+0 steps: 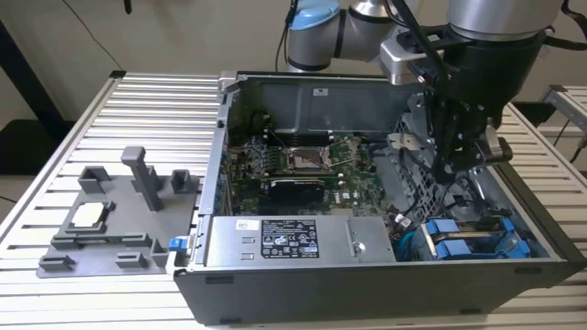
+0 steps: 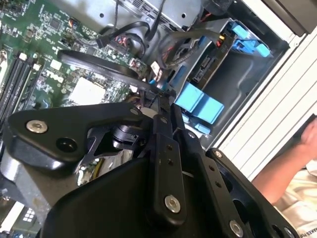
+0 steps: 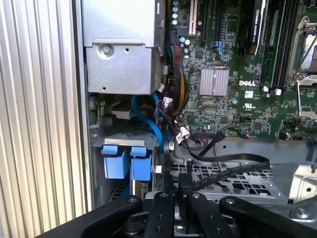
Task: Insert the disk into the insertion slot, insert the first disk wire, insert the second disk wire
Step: 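Insert the second disk wire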
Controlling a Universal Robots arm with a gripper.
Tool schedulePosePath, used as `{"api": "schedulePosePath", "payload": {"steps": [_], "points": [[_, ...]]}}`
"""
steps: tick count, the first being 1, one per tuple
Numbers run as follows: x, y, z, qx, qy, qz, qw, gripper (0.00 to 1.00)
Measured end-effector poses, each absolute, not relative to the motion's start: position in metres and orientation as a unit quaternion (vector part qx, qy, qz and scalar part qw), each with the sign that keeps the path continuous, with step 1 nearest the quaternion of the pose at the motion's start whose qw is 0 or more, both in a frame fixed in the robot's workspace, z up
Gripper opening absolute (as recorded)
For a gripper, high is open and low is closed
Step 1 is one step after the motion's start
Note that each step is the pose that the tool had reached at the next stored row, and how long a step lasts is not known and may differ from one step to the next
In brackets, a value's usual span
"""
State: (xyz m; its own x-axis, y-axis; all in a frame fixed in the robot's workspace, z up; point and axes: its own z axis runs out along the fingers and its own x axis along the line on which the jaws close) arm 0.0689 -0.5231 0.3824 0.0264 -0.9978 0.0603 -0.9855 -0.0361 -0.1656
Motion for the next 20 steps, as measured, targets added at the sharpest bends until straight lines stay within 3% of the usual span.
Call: {"api": "schedulePosePath", "payload": {"steps": [16,20], "points": [[0.072,-0.558,0.382,-0.715,0.694,-0.073,0.039,0.16],[0.082,-0.561,0.382,-0.716,0.694,-0.068,0.034,0.16]]}}
